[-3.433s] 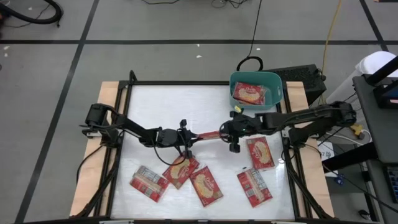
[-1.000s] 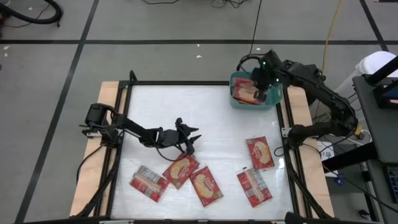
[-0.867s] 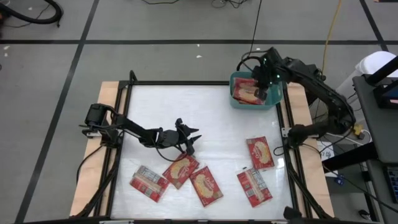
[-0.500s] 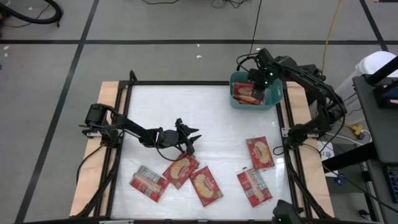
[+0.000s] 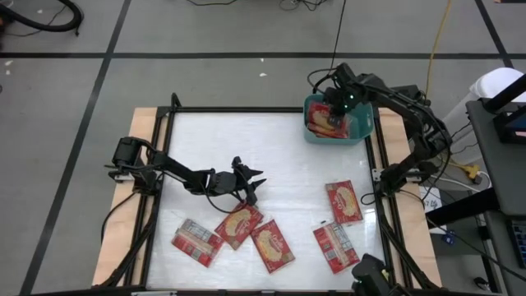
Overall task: Sort popcorn bags into baskets
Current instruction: Put the red popcorn bag into the green bin
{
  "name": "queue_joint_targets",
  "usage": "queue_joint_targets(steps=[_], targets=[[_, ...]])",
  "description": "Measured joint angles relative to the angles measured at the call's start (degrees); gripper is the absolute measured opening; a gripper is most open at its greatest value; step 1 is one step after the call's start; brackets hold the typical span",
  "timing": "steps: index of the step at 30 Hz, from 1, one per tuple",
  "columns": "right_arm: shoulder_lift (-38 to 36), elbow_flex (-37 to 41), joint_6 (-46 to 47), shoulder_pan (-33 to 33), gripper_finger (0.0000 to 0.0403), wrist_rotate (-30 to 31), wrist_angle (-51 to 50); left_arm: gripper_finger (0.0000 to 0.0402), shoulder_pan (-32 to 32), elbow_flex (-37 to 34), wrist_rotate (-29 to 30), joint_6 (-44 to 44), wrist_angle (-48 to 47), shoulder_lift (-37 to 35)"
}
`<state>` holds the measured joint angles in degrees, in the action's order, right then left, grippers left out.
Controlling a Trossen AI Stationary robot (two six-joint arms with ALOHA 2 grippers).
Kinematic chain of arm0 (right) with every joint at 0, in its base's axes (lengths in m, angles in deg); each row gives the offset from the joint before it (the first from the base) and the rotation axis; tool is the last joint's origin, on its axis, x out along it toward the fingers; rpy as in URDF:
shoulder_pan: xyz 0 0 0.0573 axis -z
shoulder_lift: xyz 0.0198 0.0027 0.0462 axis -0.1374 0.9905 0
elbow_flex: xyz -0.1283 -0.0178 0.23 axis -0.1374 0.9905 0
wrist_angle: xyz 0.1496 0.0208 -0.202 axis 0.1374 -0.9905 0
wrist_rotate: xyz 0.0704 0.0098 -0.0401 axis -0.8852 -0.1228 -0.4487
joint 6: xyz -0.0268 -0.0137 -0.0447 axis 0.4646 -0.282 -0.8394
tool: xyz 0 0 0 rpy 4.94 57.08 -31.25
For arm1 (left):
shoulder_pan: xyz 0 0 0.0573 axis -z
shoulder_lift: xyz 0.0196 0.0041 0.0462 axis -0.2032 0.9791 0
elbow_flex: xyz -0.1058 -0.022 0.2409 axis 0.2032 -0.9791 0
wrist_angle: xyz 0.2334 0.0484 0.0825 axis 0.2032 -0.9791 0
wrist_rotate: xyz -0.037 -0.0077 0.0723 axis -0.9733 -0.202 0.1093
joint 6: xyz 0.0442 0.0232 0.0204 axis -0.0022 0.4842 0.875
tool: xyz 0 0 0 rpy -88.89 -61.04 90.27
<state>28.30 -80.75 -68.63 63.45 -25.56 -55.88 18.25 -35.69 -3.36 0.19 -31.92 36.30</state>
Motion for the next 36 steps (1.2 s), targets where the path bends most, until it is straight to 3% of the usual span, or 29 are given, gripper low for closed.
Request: queue_joint_targets(steps=[5,9,16,20,28,32,36], targets=[[0.00,0.00,-0.10,-0.09,0.0148,7.67,2.43,0.0147,0.00,0.00,0.00,0.00,0.00,0.00],[-0.02,0.00,1.71,-0.23,0.0156,13.27,3.35,0.0147,0.03,0.00,0.00,-0.01,-0.02,0.00],[-0.17,1.66,7.61,-2.60,0.0125,6.88,1.12,0.0147,0.76,0.00,0.00,0.04,-0.30,0.00],[-0.13,5.61,9.02,-3.72,0.0091,6.81,3.04,0.0147,1.01,-0.02,0.00,-0.02,-1.61,0.00],[-0.14,14.34,7.96,-3.49,0.0040,7.52,18.36,0.0147,1.09,-0.02,-0.02,-0.46,-2.30,0.00],[-0.17,17.40,7.74,-2.67,0.0032,10.09,26.82,0.0147,1.09,-0.02,-0.02,-0.79,-2.32,0.00],[-0.43,17.94,7.84,-2.61,0.0032,10.18,28.46,0.0147,1.24,-0.02,-0.02,-1.05,-2.36,0.00]])
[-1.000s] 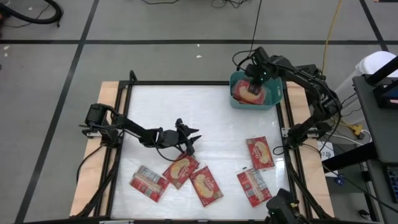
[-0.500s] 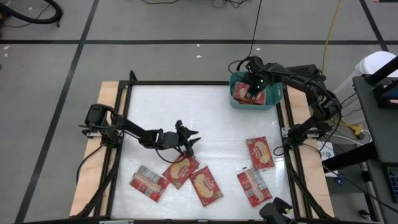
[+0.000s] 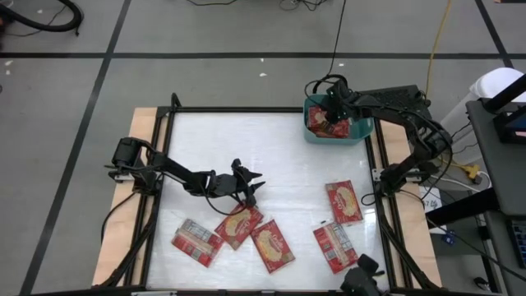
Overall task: Sort popcorn bags into baskets
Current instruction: Put the red popcorn bag into the green bin
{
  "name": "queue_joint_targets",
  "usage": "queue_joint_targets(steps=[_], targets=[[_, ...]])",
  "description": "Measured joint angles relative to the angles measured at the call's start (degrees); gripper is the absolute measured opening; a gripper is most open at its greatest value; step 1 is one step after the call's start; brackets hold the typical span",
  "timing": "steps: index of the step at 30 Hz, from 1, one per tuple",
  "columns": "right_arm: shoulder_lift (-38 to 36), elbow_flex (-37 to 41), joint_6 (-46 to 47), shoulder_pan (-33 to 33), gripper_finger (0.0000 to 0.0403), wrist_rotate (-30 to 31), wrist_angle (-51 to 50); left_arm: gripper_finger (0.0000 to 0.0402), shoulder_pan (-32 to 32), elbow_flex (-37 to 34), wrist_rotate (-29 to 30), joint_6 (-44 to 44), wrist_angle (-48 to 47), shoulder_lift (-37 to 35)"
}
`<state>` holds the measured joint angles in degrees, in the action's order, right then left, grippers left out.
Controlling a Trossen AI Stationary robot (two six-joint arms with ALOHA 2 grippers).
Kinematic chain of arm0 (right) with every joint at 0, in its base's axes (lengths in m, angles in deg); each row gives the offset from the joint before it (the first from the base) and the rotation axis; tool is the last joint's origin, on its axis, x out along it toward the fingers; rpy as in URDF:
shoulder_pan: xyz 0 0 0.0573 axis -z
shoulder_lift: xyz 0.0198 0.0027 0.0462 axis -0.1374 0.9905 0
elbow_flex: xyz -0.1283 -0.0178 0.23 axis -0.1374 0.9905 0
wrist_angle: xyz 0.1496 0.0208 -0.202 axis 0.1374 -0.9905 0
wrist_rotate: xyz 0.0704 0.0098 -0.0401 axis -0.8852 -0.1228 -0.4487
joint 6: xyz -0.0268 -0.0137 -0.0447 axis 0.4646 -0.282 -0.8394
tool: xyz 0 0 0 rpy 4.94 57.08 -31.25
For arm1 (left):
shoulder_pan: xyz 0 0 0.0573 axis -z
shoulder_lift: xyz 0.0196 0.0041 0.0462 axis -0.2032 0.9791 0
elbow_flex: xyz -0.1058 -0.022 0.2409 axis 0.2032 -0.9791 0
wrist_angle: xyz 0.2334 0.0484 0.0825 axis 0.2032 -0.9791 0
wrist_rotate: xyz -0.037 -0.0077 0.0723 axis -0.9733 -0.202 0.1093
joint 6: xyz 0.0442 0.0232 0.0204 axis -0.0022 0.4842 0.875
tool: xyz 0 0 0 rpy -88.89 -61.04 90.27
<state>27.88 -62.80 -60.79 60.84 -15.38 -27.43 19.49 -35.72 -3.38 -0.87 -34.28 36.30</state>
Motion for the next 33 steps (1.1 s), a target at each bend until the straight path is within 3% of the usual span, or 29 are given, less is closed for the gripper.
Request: queue_joint_targets(steps=[5,12,18,23,28,33], targets=[[-2.45,0.04,1.40,-1.41,0.0031,-0.14,-0.14,0.0147,0.16,0.00,0.00,0.22,-0.17,0.00],[-11.68,0.04,5.46,-5.91,0.0031,-0.65,-2.22,0.0147,0.16,0.00,0.01,0.23,-0.29,0.00],[-20.92,2.70,10.08,-13.50,0.0031,-12.95,-3.67,0.0147,0.16,0.00,0.02,0.23,-0.79,0.00],[-28.06,10.58,14.49,-23.28,0.0031,-13.73,0.51,0.0147,0.67,0.00,-0.06,0.29,-0.87,-0.06],[-31.97,19.37,21.99,-32.92,0.0031,-13.66,9.62,0.0147,2.47,0.72,-2.31,-3.03,-13.10,-6.40],[-31.22,26.72,23.73,-41.15,0.0031,-13.60,22.54,0.0148,4.81,0.76,-5.54,-7.62,-27.22,-15.22]])
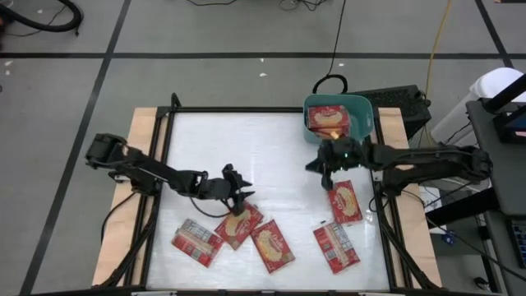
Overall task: Sort popcorn bags into baskets
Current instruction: Put the red popcorn bag into the green bin
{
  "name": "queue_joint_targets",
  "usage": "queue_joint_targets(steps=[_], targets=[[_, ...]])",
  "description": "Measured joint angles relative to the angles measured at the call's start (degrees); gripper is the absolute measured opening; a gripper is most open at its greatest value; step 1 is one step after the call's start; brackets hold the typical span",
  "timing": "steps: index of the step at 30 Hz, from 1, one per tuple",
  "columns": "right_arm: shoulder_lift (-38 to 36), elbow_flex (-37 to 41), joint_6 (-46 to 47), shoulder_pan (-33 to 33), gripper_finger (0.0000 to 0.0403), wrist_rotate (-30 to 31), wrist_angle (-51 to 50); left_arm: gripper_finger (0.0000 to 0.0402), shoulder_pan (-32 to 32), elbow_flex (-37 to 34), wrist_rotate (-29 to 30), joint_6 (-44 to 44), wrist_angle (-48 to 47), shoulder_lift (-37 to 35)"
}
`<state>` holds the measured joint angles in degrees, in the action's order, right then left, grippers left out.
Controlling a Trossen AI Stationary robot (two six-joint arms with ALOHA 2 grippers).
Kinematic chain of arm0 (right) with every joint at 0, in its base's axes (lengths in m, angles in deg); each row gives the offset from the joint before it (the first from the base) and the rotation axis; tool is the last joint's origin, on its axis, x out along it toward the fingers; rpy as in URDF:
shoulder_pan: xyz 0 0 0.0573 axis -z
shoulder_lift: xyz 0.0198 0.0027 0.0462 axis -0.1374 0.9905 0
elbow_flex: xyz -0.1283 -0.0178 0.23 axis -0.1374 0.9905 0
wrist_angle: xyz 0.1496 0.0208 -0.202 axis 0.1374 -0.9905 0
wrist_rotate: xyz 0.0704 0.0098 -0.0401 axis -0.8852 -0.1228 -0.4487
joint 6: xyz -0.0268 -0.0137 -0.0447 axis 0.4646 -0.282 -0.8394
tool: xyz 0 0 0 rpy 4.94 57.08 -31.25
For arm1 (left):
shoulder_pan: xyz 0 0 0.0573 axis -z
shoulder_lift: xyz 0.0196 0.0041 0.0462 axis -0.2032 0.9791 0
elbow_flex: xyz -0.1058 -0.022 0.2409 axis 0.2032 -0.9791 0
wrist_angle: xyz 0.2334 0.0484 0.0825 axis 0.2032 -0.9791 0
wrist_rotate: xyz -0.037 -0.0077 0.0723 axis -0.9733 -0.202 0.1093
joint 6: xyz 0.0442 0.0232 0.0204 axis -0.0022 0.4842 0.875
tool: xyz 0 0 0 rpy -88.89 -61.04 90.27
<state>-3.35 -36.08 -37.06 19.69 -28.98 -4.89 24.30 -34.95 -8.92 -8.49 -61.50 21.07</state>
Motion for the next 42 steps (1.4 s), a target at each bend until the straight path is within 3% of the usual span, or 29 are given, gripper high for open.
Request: queue_joint_targets(steps=[4,7,13,17,22,33,38,42], targets=[[1.91,3.96,-1.55,-4.84,0.0032,0.08,9.30,0.0169,0.42,0.02,-7.13,-3.41,-6.79,-3.70],[3.11,5.92,-2.58,-7.23,0.0032,0.10,13.74,0.0211,0.35,0.00,-11.14,-4.35,-9.27,-3.99],[5.13,8.32,-4.40,-10.53,0.0032,0.12,20.25,0.0310,-1.81,0.02,-13.79,-2.15,-10.01,-3.68],[5.19,9.26,-4.65,-11.81,0.0032,0.13,21.52,0.0327,-4.90,0.02,-17.31,-2.49,-10.94,-2.60],[5.18,9.60,-4.65,-12.31,0.0032,0.16,21.55,0.0296,-5.69,0.03,-22.16,-1.02,-8.65,1.56],[5.18,9.58,-6.04,-12.31,0.0032,0.12,22.29,0.0224,-5.15,0.12,-20.71,2.60,-2.30,10.51],[5.18,9.58,-6.14,-12.31,0.0032,0.12,22.32,0.0158,-4.83,0.22,-20.49,9.27,-1.56,11.95],[5.18,9.56,-5.99,-12.31,0.0032,0.11,22.45,0.0075,-4.83,0.20,-20.95,12.78,-1.19,11.78]])
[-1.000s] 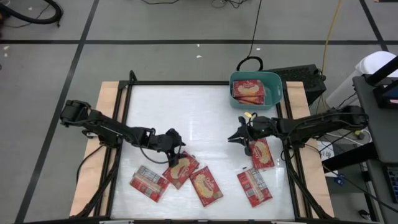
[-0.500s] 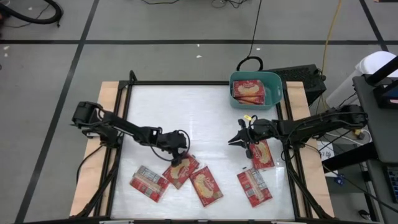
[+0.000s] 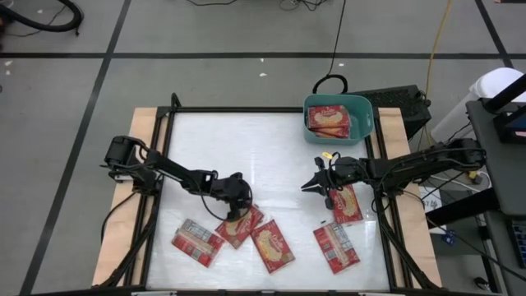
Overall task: Sort popcorn bags into baskets
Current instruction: Put the red popcorn bag into the green bin
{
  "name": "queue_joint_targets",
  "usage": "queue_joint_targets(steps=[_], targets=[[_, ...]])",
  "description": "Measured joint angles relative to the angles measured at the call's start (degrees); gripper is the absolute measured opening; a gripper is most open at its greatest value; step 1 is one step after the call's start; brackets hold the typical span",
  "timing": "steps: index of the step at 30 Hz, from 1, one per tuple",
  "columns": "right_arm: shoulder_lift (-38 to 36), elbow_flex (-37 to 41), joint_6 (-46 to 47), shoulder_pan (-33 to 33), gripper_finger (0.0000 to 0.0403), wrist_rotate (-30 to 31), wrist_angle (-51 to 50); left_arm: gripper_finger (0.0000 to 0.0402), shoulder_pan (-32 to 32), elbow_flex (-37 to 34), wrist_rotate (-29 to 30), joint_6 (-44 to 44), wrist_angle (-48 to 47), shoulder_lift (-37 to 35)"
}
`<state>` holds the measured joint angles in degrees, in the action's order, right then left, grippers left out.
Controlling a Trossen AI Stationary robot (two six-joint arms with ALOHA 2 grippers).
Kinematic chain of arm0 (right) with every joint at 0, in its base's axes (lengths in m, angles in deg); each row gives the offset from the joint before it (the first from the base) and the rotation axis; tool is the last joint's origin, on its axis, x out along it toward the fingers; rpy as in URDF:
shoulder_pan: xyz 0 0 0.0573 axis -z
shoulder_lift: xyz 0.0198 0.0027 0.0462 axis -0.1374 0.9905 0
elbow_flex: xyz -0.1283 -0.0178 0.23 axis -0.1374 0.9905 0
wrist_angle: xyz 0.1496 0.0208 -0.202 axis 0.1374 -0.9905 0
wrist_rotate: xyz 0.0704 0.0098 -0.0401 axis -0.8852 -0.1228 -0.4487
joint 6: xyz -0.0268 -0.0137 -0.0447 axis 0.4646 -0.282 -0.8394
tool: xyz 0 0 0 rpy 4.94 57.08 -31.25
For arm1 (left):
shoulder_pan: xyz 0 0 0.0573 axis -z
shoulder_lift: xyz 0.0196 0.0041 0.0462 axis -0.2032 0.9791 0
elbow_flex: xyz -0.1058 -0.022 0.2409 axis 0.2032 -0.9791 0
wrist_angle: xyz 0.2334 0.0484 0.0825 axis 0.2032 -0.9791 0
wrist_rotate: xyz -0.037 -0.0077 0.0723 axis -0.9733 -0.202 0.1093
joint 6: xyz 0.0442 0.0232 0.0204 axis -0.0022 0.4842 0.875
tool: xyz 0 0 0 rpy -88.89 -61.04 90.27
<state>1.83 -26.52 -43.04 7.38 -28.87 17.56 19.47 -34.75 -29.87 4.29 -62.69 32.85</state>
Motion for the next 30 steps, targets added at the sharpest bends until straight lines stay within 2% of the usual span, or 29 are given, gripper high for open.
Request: queue_joint_targets(steps=[3,8,13,16,19,23,30], targets=[[0.00,0.00,0.02,0.00,0.0032,0.01,0.08,0.0015,0.04,-0.05,-0.34,1.13,-0.11,-0.03],[0.00,-0.02,2.49,0.00,0.0032,0.17,1.65,0.0004,-0.62,-0.18,2.88,-0.39,-0.81,-1.46],[0.23,-0.02,6.88,-0.48,0.0032,6.59,2.85,0.0003,-2.86,-0.28,12.59,-1.12,-2.17,-6.77],[0.90,-0.02,9.57,-0.89,0.0032,11.26,3.43,0.0003,-5.00,-0.26,20.06,-4.65,-8.63,-10.58],[2.26,-0.02,11.99,-1.25,0.0032,13.93,4.27,0.0002,-7.10,-0.28,24.75,-9.65,-14.00,-14.05],[5.23,-0.07,15.18,-1.39,0.0032,16.26,5.88,0.0002,-8.16,-0.29,24.70,-13.69,-15.20,-17.48],[15.20,-0.37,24.08,-1.52,0.0045,16.22,16.07,0.0001,-7.25,-0.27,24.00,-13.46,-14.33,-21.03]])
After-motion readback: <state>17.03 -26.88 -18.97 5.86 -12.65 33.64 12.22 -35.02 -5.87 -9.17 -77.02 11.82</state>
